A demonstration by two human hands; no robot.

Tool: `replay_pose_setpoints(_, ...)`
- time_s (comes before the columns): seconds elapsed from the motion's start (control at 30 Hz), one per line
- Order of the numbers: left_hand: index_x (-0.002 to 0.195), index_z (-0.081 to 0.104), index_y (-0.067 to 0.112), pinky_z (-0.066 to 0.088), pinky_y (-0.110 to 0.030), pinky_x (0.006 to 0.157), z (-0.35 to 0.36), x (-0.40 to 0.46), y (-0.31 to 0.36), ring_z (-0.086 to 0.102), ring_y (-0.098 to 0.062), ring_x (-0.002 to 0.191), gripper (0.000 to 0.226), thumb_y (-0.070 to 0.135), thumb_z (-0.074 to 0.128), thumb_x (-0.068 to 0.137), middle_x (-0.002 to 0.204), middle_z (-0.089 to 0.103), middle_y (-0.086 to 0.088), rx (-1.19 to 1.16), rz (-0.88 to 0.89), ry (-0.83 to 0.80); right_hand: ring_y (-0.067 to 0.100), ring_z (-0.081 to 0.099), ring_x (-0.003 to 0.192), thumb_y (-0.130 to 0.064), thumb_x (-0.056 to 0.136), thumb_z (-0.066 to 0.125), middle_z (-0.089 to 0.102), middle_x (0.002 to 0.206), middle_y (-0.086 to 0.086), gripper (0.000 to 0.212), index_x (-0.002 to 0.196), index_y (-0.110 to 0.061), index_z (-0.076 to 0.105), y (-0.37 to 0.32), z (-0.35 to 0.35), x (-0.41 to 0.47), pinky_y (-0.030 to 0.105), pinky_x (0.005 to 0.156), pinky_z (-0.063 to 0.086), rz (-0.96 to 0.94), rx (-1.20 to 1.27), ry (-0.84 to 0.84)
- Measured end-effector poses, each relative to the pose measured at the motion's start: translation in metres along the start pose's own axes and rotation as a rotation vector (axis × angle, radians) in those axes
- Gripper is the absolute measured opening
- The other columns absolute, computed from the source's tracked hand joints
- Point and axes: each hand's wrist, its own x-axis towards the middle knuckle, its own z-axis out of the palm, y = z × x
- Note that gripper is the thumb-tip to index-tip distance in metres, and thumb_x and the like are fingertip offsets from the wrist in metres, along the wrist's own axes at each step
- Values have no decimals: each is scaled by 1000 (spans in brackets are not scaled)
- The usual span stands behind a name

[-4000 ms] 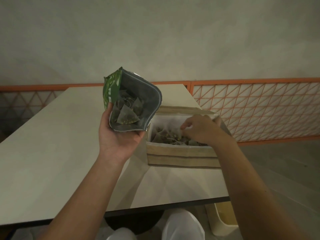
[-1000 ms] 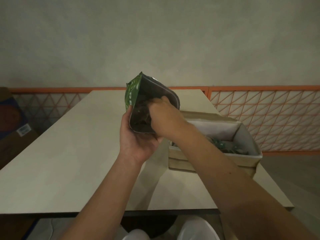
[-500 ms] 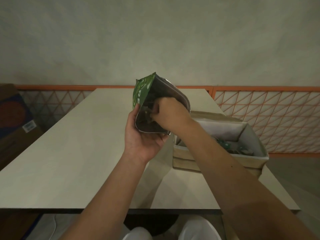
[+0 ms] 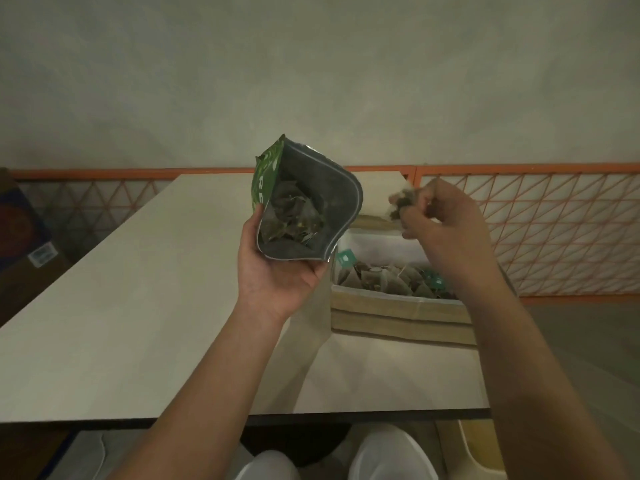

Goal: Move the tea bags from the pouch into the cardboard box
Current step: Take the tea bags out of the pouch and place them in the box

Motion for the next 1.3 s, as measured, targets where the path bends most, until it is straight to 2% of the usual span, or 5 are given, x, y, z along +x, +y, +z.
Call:
replay_pose_setpoints(0.37, 138, 63, 21, 59, -34, 84, -2, 0, -10, 60, -32, 121, 58, 58, 54, 95, 148, 55, -13, -9, 16, 4, 10, 63, 86, -29, 80, 77, 67, 92, -9, 21, 94, -22, 63, 54, -27, -11, 23, 65, 47, 178, -334, -25)
replay_pose_setpoints(0.53, 140, 61, 21, 60, -34, 82, -2, 0, -11, 58, -32, 123, 59, 58, 54, 94, 149, 55, -13, -5, 14, 1, 5, 50, 97, -45, 84, 70, 52, 108, -16, 36, 117, -32, 62, 53, -19, -13, 24, 82, 43, 174, -572, -176)
replay_pose_setpoints(0.73, 125, 72, 19, 56, -33, 85, -2, -3, -9, 64, -30, 114, 52, 58, 53, 95, 135, 65, -12, -12, 24, 14, 6, 58, 82, -59, 96, 39, 63, 87, -13, 41, 92, -30, 69, 52, -8, -17, 26, 73, 43, 335, -655, -637)
replay_pose_setpoints(1.0, 139, 62, 20, 57, -33, 81, -4, -2, -3, 65, -29, 111, 61, 60, 49, 95, 136, 63, -12, 54, 7, 19, -2, 55, 78, -27, 91, 64, 60, 85, -17, 3, 92, -28, 67, -16, 14, -14, 9, 66, 42, -148, -307, -157)
replay_pose_setpoints(1.3, 131, 68, 21, 53, -36, 91, -5, -1, 1, 63, -28, 119, 54, 58, 48, 97, 136, 66, -11, 75, 30, 94, 22, 59, 111, -4, 92, 55, 58, 128, 6, 39, 128, -16, 63, -40, 92, 26, 28, 96, 47, -186, -725, -584)
